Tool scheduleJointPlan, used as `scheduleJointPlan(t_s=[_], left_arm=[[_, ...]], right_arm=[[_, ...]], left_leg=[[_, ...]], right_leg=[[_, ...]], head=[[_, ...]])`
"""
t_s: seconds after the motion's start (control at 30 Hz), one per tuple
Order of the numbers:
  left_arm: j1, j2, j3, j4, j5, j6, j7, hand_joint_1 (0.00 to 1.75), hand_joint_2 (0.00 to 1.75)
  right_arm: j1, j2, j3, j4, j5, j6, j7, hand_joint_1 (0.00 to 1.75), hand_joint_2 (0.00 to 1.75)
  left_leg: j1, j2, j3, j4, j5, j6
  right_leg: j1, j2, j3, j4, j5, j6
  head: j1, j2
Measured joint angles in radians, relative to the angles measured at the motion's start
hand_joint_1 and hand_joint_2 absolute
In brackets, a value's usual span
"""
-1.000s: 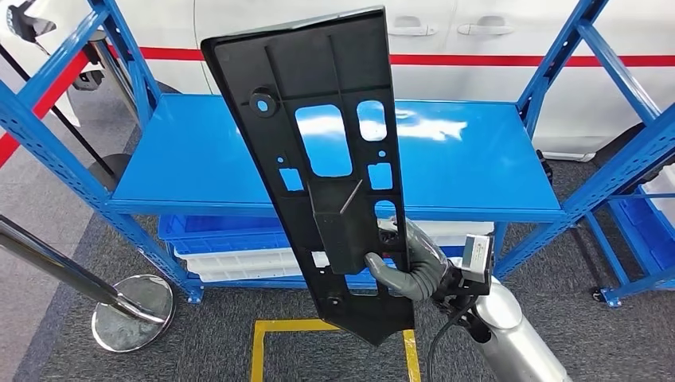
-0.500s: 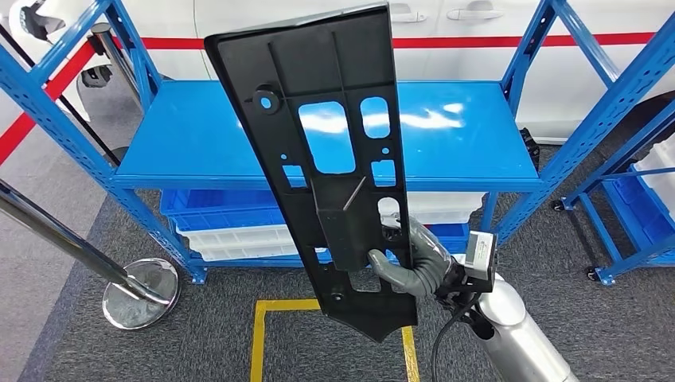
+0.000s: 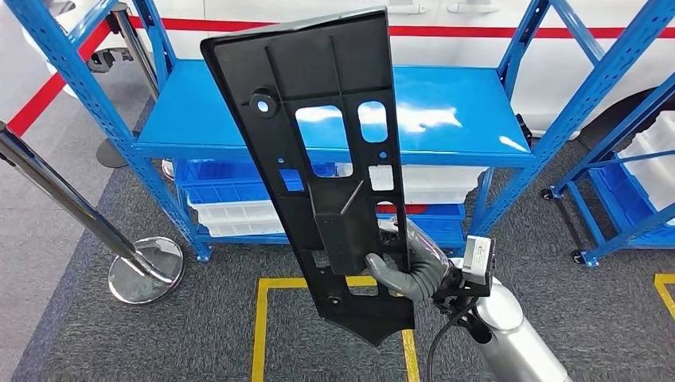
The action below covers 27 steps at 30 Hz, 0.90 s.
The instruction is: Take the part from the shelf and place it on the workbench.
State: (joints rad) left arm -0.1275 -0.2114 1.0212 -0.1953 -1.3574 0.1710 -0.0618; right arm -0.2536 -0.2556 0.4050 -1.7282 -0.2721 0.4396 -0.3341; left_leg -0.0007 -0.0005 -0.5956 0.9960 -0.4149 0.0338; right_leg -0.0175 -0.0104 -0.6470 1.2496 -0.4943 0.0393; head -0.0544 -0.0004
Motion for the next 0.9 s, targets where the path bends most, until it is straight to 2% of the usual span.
scheduleJointPlan(t_s=[0.03, 0.07, 0.1, 0.13, 0.17, 0.2, 0.23, 0.27, 0.3, 0.37, 0.4, 0.43, 0.47, 0.5, 0.53, 0.6, 0.63, 0.7, 0.73, 0.77, 0.83, 0.87, 0.9], left_arm=[[-0.003, 0.000, 0.000, 0.000, 0.000, 0.000, 0.001, 0.00, 1.75], [-0.005, 0.000, 0.000, 0.000, 0.001, 0.001, 0.001, 0.00, 1.75], [-0.006, 0.000, 0.000, 0.000, 0.001, 0.001, 0.002, 0.00, 1.75], [-0.007, 0.000, 0.000, 0.000, 0.001, 0.002, 0.002, 0.00, 1.75], [-0.007, 0.000, 0.000, 0.000, 0.002, 0.003, 0.002, 0.00, 1.75], [-0.007, 0.000, 0.000, 0.000, 0.003, 0.004, 0.002, 0.00, 1.75], [-0.008, 0.001, 0.001, 0.000, 0.004, 0.006, 0.003, 0.00, 1.75], [-0.008, 0.003, 0.001, 0.000, 0.005, 0.008, 0.001, 0.00, 1.75], [-0.009, 0.004, 0.001, 0.000, 0.006, 0.010, -0.001, 0.00, 1.75], [-0.012, 0.005, 0.002, 0.000, 0.008, 0.015, -0.006, 0.00, 1.75], [-0.013, 0.006, 0.002, 0.000, 0.009, 0.016, -0.007, 0.00, 1.75], [-0.014, 0.006, 0.002, 0.000, 0.009, 0.017, -0.006, 0.00, 1.75], [-0.013, 0.006, 0.002, 0.000, 0.008, 0.018, -0.005, 0.00, 1.75], [-0.010, 0.006, 0.002, 0.000, 0.007, 0.018, -0.004, 0.00, 1.75], [-0.005, 0.006, 0.002, 0.000, 0.005, 0.018, -0.003, 0.00, 1.75], [0.004, 0.007, 0.002, 0.000, 0.003, 0.018, -0.003, 0.00, 1.75], [0.008, 0.008, 0.002, 0.000, 0.002, 0.018, -0.004, 0.00, 1.75], [0.010, 0.007, 0.002, 0.000, 0.001, 0.018, -0.006, 0.00, 1.75], [0.010, 0.006, 0.002, 0.000, 0.000, 0.017, -0.007, 0.00, 1.75], [0.010, 0.005, 0.002, 0.000, 0.000, 0.017, -0.008, 0.00, 1.75], [0.012, 0.004, 0.002, 0.000, 0.000, 0.017, -0.009, 0.00, 1.75], [0.012, 0.004, 0.002, 0.000, 0.000, 0.017, -0.009, 0.00, 1.75], [0.013, 0.004, 0.002, 0.000, 0.001, 0.017, -0.009, 0.00, 1.75]], right_arm=[[-0.002, 0.000, 0.000, 0.000, 0.000, 0.002, -0.003, 1.71, 1.75], [-0.004, 0.000, -0.001, 0.000, 0.000, 0.004, -0.006, 1.71, 1.75], [-0.006, 0.000, -0.002, 0.000, -0.001, 0.007, -0.011, 1.71, 1.75], [-0.009, 0.000, -0.003, 0.001, -0.002, 0.010, -0.015, 1.71, 1.75], [-0.010, 0.000, -0.005, 0.001, -0.004, 0.013, -0.018, 1.71, 1.75], [-0.010, 0.000, -0.006, 0.002, -0.006, 0.016, -0.020, 1.71, 1.75], [-0.011, 0.000, -0.007, 0.004, -0.008, 0.019, -0.020, 1.71, 1.75], [-0.012, -0.001, -0.007, 0.005, -0.011, 0.022, -0.021, 1.71, 1.75], [-0.013, -0.002, -0.007, 0.006, -0.013, 0.024, -0.021, 1.71, 1.75], [-0.013, -0.005, -0.006, 0.008, -0.021, 0.031, -0.021, 1.71, 1.75], [-0.012, -0.005, -0.006, 0.010, -0.027, 0.034, -0.019, 1.71, 1.75], [-0.012, -0.005, -0.006, 0.013, -0.033, 0.037, -0.017, 1.71, 1.75], [-0.012, -0.005, -0.006, 0.016, -0.040, 0.039, -0.014, 1.71, 1.75], [-0.013, -0.005, -0.007, 0.018, -0.046, 0.041, -0.012, 1.71, 1.75], [-0.013, -0.005, -0.007, 0.020, -0.051, 0.043, -0.011, 1.71, 1.75], [-0.017, -0.006, -0.007, 0.024, -0.058, 0.049, -0.010, 1.71, 1.75], [-0.018, -0.006, -0.008, 0.025, -0.061, 0.052, -0.010, 1.71, 1.75], [-0.020, -0.006, -0.008, 0.027, -0.066, 0.056, -0.009, 1.71, 1.75], [-0.020, -0.006, -0.010, 0.028, -0.067, 0.056, -0.009, 1.71, 1.75], [-0.021, -0.006, -0.011, 0.029, -0.068, 0.057, -0.009, 1.71, 1.75], [-0.023, -0.006, -0.013, 0.031, -0.068, 0.060, -0.008, 1.71, 1.75], [-0.023, -0.005, -0.014, 0.033, -0.069, 0.061, -0.007, 1.71, 1.75], [-0.022, -0.005, -0.014, 0.034, -0.069, 0.062, -0.006, 1.71, 1.75]], left_leg=[[-0.001, 0.000, -0.013, 0.003, 0.008, -0.004], [-0.002, 0.000, -0.022, 0.006, 0.016, -0.008], [-0.002, 0.000, -0.027, 0.006, 0.026, -0.013], [-0.002, 0.001, -0.030, 0.004, 0.035, -0.019], [-0.001, 0.002, -0.031, 0.000, 0.045, -0.025], [-0.001, 0.001, -0.034, -0.002, 0.049, -0.031], [0.000, 0.000, -0.042, 0.004, 0.041, -0.037], [0.000, -0.001, -0.055, 0.028, 0.015, -0.043], [0.001, -0.001, -0.072, 0.071, -0.026, -0.049], [0.003, -0.001, -0.106, 0.204, -0.109, -0.058], [0.003, -0.001, -0.115, 0.261, -0.125, -0.061], [0.003, -0.001, -0.111, 0.291, -0.120, -0.063], [0.003, -0.001, -0.090, 0.284, -0.096, -0.063], [0.003, -0.005, -0.051, 0.236, -0.068, -0.060], [0.003, -0.018, -0.003, 0.165, -0.051, -0.054], [0.003, -0.045, 0.079, 0.034, -0.050, -0.043], [0.003, -0.052, 0.097, 0.001, -0.059, -0.039], [0.004, -0.039, 0.104, -0.023, -0.064, -0.037], [0.006, -0.030, 0.105, -0.030, -0.062, -0.032], [0.009, -0.020, 0.106, -0.038, -0.060, -0.025], [0.012, -0.002, 0.103, -0.045, -0.054, -0.013], [0.011, 0.006, 0.100, -0.043, -0.053, -0.010], [0.011, 0.014, 0.097, -0.040, -0.052, -0.010]], right_leg=[[0.002, 0.000, 0.057, -0.072, 0.010, -0.005], [0.004, 0.000, 0.113, -0.153, 0.004, -0.010], [0.008, 0.000, 0.153, -0.216, -0.008, -0.016], [0.012, 0.000, 0.176, -0.256, -0.020, -0.021], [0.014, 0.000, 0.180, -0.274, -0.020, -0.026], [0.013, -0.001, 0.174, -0.275, -0.010, -0.033], [0.011, -0.003, 0.166, -0.278, -0.002, -0.040], [0.008, -0.006, 0.157, -0.281, 0.007, -0.049], [0.005, -0.009, 0.146, -0.283, 0.016, -0.056], [0.006, -0.012, 0.125, -0.282, 0.031, -0.063], [0.007, -0.012, 0.115, -0.281, 0.038, -0.062], [0.007, -0.010, 0.106, -0.280, 0.045, -0.061], [0.008, -0.006, 0.096, -0.277, 0.051, -0.059], [0.008, -0.001, 0.089, -0.274, 0.056, -0.056], [0.007, 0.005, 0.083, -0.271, 0.059, -0.053], [0.007, 0.016, 0.071, -0.265, 0.067, -0.045], [0.005, 0.022, 0.065, -0.263, 0.072, -0.039], [0.005, 0.033, 0.055, -0.263, 0.082, -0.027], [0.006, 0.035, 0.049, -0.259, 0.079, -0.022], [0.007, 0.032, 0.037, -0.238, 0.064, -0.017], [0.004, 0.022, -0.010, -0.136, 0.004, -0.008], [0.001, 0.018, -0.041, -0.062, -0.029, -0.004], [-0.001, 0.016, -0.066, -0.001, -0.050, -0.001]], head=[[0.000, 0.000], [0.000, 0.000], [0.000, 0.000], [0.000, 0.000], [0.000, 0.000], [0.000, 0.000], [0.000, 0.000], [0.000, 0.000], [0.000, 0.000], [0.000, 0.000], [0.000, 0.000], [0.000, 0.000], [0.000, 0.000], [0.000, 0.000], [0.000, 0.000], [0.000, 0.000], [0.000, 0.000], [0.000, 0.000], [0.000, 0.000], [0.000, 0.000], [0.001, 0.000], [0.001, 0.000], [0.001, 0.000]])
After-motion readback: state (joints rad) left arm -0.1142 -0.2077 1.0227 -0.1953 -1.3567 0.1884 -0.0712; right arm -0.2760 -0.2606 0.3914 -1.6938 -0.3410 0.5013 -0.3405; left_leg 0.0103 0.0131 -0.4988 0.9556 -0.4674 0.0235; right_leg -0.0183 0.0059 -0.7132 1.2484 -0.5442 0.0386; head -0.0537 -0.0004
